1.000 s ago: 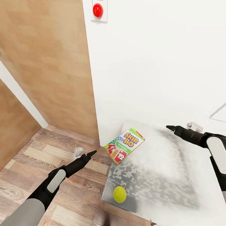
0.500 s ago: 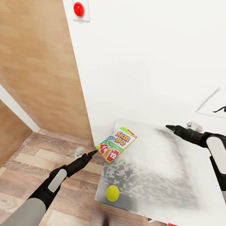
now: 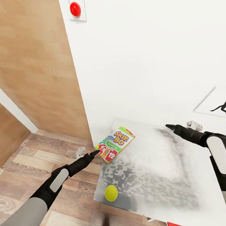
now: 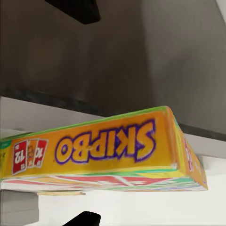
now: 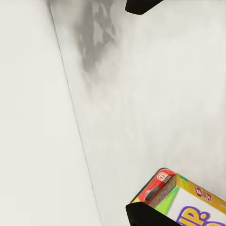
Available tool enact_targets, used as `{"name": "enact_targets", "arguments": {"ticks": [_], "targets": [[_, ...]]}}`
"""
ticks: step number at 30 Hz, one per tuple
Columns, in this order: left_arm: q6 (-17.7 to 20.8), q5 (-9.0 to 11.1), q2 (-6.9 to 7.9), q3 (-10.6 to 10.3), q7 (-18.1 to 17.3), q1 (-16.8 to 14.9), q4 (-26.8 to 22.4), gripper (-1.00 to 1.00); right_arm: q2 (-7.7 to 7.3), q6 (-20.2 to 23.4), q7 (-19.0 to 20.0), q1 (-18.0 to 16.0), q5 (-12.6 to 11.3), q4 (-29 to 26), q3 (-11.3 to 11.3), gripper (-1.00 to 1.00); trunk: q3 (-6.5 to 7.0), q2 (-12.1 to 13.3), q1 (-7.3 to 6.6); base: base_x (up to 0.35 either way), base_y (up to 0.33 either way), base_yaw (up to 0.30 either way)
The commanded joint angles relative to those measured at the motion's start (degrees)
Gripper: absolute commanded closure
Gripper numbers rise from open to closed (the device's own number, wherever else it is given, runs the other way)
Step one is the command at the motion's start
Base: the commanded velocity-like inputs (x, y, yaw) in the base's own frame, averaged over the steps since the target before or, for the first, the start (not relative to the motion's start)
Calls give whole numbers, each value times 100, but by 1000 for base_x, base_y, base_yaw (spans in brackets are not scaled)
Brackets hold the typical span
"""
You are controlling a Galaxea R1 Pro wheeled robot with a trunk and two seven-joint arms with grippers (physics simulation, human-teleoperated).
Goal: Put all the toys in the child's room - the three board games (two on the bed and one on the table), the two jigsaw puzzles on the table, and the tennis ball on the table - inside the toy box on the table in the child's room.
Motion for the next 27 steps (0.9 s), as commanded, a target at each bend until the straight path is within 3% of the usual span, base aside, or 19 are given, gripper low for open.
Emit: {"name": "enact_targets", "arguments": {"ticks": [1, 14, 27], "targets": [[52, 53, 1, -3, 1, -4, -1, -100, -2, 18, -54, -4, -60, -6, -1, -100, -9, -10, 3, 0, 0, -16], [54, 57, -3, -174, -37, -61, -4, -100, -1, 18, -55, -4, -60, -22, 3, -100, -9, -10, 3, 0, 0, -14], [55, 54, 0, -203, -41, -71, -5, -100, -1, 18, -55, -4, -60, -25, 3, -100, -9, -10, 3, 0, 0, -140]]}}
